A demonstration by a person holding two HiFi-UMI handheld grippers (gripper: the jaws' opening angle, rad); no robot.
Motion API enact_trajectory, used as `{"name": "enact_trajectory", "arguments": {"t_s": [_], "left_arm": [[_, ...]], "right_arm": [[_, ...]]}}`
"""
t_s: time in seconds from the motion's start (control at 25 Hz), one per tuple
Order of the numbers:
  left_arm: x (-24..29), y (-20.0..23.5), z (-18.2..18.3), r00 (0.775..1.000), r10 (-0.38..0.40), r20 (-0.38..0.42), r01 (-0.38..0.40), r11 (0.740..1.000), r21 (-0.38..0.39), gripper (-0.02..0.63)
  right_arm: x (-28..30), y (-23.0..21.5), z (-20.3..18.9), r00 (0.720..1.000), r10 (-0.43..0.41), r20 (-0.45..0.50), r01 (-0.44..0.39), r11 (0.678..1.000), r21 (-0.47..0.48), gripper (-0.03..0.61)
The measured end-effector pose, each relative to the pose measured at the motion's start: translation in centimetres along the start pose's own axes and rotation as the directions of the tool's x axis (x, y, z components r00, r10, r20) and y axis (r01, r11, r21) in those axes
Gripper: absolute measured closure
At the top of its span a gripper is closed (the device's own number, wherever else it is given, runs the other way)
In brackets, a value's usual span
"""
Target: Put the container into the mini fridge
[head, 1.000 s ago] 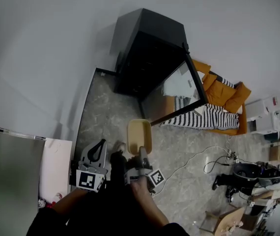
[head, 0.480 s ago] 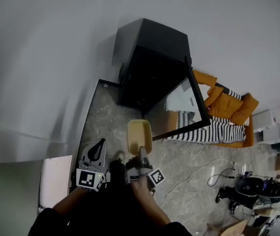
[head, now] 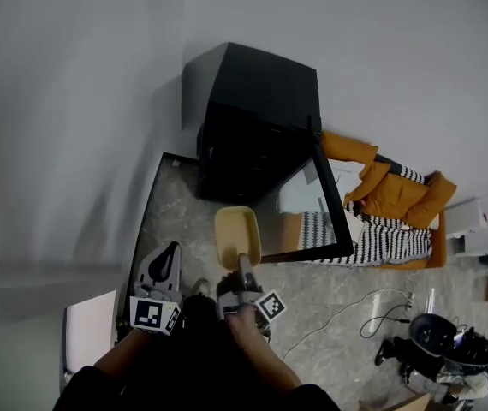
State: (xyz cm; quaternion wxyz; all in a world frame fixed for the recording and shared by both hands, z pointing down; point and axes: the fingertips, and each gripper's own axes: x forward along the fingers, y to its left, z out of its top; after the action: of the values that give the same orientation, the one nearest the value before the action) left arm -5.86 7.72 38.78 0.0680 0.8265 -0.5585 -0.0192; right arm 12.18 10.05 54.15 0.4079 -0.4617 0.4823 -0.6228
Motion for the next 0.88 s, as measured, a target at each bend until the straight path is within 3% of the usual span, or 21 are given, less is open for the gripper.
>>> {"name": "enact_trajectory", "arguments": {"t_s": [0.36, 0.88], "left_arm": [[5.0, 0.1, 0.1, 1.0, 0.027, -0.013, -0.027, 1.0, 0.007, 0.606], [14.3, 2.3, -0.3, 0.999, -0.05, -0.001, 0.05, 0.999, 0.011, 0.606]], "right_arm": [[4.5, -0.6, 3.6, 1.0, -0.025, 0.008, 0.025, 1.0, 0.007, 0.393], [12.9, -2.1, 5.6, 0.997, -0.039, 0.068, 0.039, 0.999, 0.011, 0.393]]}}
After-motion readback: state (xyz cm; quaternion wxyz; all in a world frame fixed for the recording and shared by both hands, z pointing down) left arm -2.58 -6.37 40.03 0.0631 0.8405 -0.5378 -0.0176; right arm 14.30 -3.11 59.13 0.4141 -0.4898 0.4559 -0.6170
